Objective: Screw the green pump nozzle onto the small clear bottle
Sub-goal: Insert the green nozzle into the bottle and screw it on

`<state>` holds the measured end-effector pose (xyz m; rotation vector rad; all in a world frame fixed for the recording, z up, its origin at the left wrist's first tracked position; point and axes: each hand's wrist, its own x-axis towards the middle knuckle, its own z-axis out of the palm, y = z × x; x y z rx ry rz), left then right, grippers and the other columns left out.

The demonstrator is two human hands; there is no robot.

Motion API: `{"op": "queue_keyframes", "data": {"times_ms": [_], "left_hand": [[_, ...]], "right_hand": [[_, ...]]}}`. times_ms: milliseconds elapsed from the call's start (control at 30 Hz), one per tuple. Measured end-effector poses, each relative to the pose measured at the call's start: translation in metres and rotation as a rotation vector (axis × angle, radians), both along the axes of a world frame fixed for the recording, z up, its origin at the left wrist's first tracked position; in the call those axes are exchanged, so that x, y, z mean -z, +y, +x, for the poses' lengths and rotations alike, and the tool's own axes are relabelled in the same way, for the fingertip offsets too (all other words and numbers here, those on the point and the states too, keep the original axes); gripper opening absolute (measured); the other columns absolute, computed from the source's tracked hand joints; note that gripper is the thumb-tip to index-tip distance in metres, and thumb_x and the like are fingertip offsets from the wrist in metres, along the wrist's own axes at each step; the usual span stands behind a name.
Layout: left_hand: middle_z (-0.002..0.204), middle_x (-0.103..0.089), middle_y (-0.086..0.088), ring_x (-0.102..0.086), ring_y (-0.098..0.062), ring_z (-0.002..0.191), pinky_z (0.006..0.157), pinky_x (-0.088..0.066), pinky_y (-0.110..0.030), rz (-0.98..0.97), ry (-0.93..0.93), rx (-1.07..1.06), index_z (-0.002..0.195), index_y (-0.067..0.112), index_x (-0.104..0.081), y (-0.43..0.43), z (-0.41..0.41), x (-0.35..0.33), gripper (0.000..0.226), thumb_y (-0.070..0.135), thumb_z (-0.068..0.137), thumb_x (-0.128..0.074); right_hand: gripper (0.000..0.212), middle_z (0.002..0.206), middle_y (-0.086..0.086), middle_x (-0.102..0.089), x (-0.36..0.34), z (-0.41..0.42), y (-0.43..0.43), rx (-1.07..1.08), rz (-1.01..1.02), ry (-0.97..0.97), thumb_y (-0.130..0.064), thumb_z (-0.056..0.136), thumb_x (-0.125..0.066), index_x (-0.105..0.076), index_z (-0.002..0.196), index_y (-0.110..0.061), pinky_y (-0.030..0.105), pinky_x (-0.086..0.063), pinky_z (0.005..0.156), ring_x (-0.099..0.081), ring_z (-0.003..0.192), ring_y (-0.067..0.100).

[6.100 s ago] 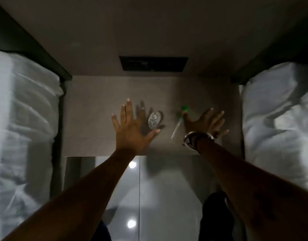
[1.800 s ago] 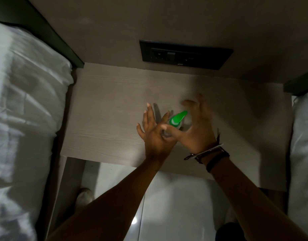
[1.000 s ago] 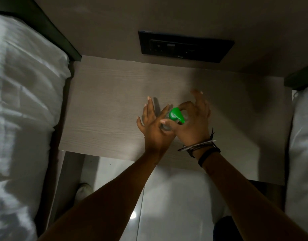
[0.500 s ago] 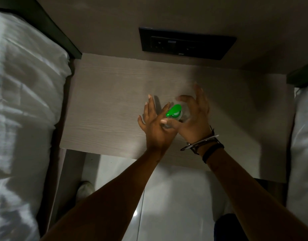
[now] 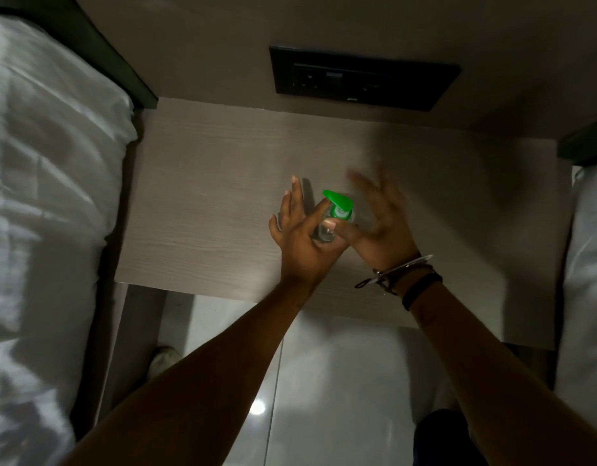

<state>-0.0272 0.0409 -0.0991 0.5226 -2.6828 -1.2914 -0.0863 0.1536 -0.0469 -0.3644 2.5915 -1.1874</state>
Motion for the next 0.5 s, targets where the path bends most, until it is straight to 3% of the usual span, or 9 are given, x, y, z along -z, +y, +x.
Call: {"op": "queue_keyframes", "data": {"times_ms": [100,233,400,500], "left_hand": [[0.163,-0.014,-0.008,-0.006,-0.027,0.150,0.117,0.002,-0.055,0.056,0.004,0.041,0.123,0.027,-0.062,-0.007,-0.002,0.003,0.061,0.061,0.073,-0.058],[0.162,-0.017,-0.009,-0.009,-0.030,0.150,0.115,-0.002,-0.059,0.053,0.038,0.062,0.126,0.037,-0.054,-0.017,-0.007,0.005,0.056,0.059,0.075,-0.060],[0.161,-0.019,-0.012,-0.010,-0.033,0.149,0.114,-0.003,-0.062,0.033,0.006,0.162,0.123,0.026,-0.062,-0.030,-0.009,0.005,0.055,0.051,0.074,-0.069],[0.159,-0.021,-0.015,-0.011,-0.038,0.148,0.111,-0.008,-0.066,0.006,-0.066,0.349,0.121,0.019,-0.065,-0.043,-0.018,-0.004,0.058,0.038,0.068,-0.081]], "right_hand": [[0.045,0.155,0.004,-0.027,-0.002,-0.009,0.002,-0.115,-0.009,-0.032,-0.026,0.074,-0.075,-0.061,0.117,-0.024,0.057,-0.017,0.114,-0.015,0.144,0.028],[0.035,0.147,-0.003,-0.041,-0.003,-0.009,-0.010,-0.091,-0.022,0.060,-0.032,0.072,-0.073,-0.066,0.106,-0.028,0.050,-0.012,0.116,-0.016,0.144,0.024],[0.034,0.144,-0.010,-0.046,-0.002,0.002,-0.011,-0.042,0.024,0.094,-0.044,0.070,-0.067,-0.065,0.103,-0.035,0.054,-0.016,0.112,-0.018,0.143,0.018],[0.048,0.150,0.002,-0.038,-0.010,-0.002,-0.002,-0.065,0.103,0.110,-0.044,0.065,-0.075,-0.065,0.109,-0.029,0.055,-0.019,0.111,-0.018,0.144,0.026]]}}
